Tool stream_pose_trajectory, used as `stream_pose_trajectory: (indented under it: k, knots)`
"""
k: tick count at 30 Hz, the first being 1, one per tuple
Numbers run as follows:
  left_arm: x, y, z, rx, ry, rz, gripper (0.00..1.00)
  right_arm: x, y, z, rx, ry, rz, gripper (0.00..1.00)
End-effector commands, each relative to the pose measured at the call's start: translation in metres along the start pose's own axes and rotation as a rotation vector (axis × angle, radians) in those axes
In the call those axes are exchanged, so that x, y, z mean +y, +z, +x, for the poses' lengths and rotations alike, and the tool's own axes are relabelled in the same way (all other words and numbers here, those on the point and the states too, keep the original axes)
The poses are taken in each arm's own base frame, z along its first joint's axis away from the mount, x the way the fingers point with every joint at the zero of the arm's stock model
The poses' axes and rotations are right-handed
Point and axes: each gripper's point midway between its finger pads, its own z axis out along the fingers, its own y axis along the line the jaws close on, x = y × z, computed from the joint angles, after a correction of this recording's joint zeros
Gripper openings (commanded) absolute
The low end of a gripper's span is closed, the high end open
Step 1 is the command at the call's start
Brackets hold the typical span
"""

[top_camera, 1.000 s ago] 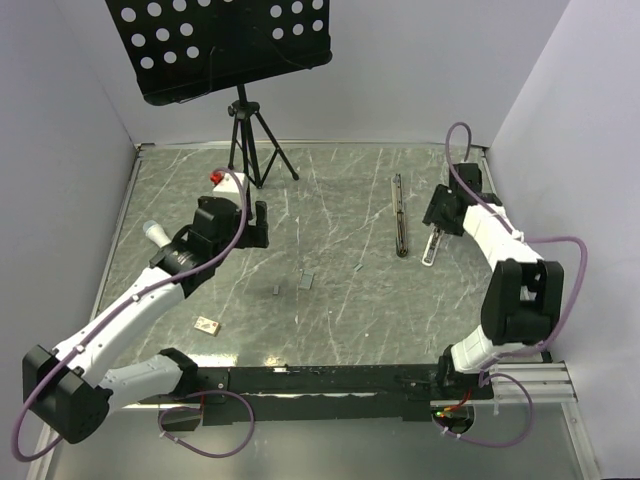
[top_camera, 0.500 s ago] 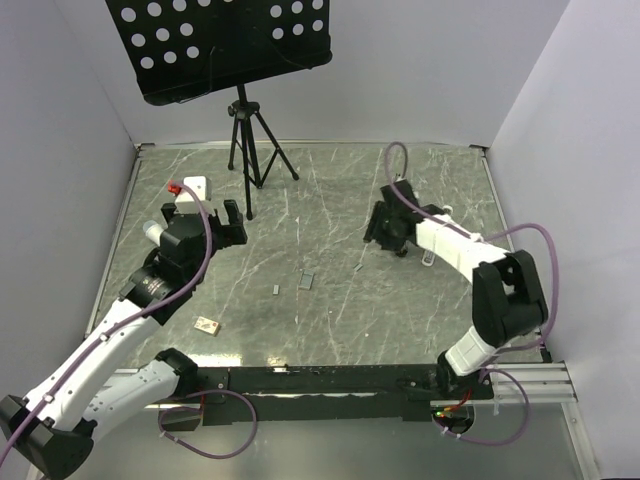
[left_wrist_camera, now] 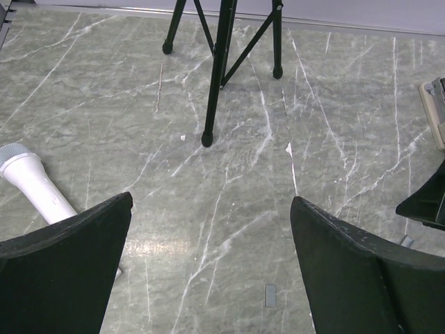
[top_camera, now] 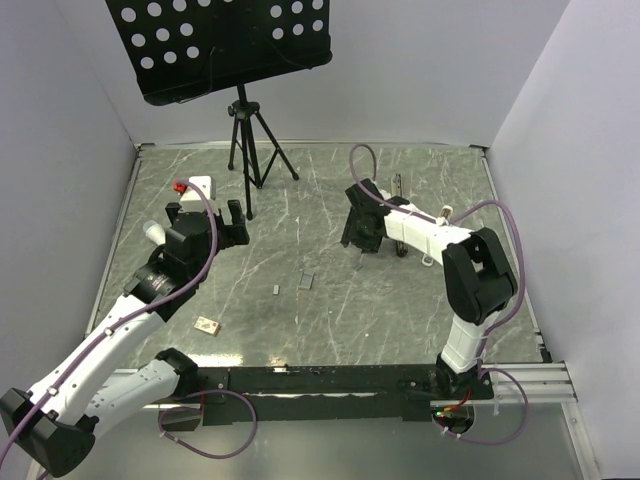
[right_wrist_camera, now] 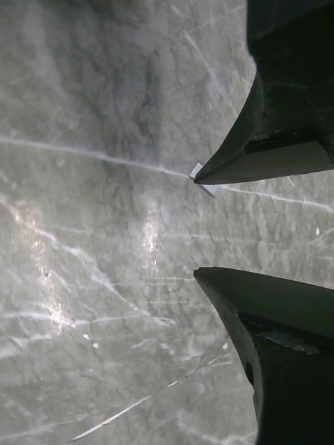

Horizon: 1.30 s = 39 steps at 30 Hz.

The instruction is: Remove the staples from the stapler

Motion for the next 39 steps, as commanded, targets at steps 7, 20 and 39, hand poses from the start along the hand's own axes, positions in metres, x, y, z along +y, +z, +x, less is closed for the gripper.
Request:
stream_pose_trajectory:
  k: [7,20,39]
  knots:
    - [-0.007,0.002,-0.009,-0.026,-0.018,0.025,0.99,0.004,0.0,-0.001,0.022,-0.534,-0.109,0.61]
    - [-0.005,0.001,-0.009,-0.029,-0.018,0.018,0.99,-0.005,0.006,0.015,0.135,-0.731,-0.165,0.59]
    - [0.0,-0.001,-0.011,-0.04,-0.017,-0.003,0.99,-0.024,0.025,0.026,0.203,-0.73,-0.104,0.52]
